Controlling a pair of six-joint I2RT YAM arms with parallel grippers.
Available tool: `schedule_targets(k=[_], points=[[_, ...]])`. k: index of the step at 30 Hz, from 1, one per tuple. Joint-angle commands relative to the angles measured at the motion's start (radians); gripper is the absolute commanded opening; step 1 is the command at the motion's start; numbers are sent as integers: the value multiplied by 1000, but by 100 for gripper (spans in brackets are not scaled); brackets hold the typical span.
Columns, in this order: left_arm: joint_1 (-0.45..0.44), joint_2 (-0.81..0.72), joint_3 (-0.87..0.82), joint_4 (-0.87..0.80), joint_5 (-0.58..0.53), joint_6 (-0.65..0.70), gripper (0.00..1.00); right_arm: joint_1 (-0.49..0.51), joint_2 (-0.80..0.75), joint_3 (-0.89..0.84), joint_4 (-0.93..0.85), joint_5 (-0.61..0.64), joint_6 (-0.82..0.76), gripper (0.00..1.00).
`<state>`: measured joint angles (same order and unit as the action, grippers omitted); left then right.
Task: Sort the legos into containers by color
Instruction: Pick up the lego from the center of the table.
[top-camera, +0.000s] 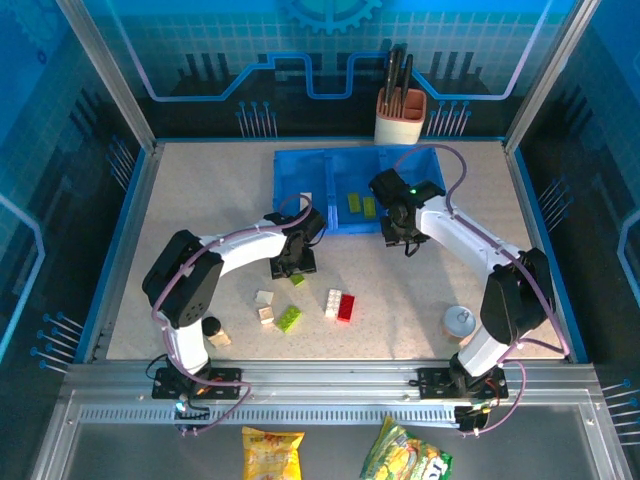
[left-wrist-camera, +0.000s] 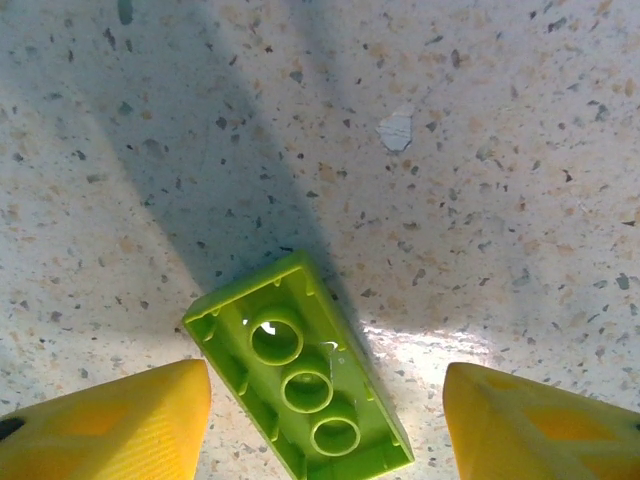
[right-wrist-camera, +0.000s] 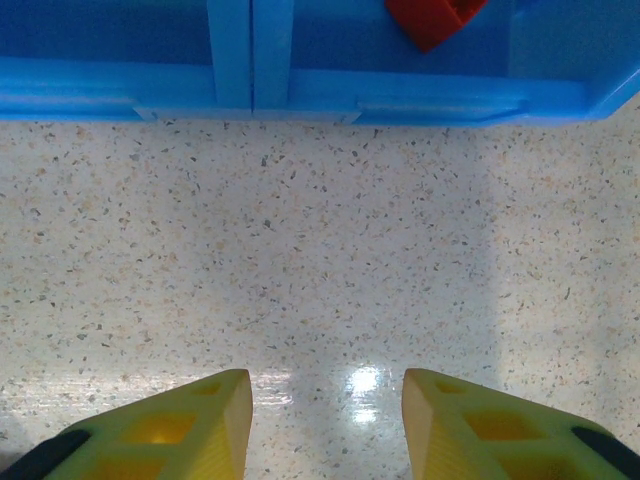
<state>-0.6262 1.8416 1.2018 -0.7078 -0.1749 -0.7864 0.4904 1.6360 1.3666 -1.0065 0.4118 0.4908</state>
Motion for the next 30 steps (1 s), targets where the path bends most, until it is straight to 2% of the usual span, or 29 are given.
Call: schedule_targets(k=[1,25,30], points=[[-7,21,-10,-4,28,-12,60,-9,-20,-5,8,5,14,44],[-7,31,-7,11,45,24,38,-9,-42,-10,-7,24,17,44],[-7,15,6,-3,40,42,36,-11,-46,-9,-11,27,15,44]])
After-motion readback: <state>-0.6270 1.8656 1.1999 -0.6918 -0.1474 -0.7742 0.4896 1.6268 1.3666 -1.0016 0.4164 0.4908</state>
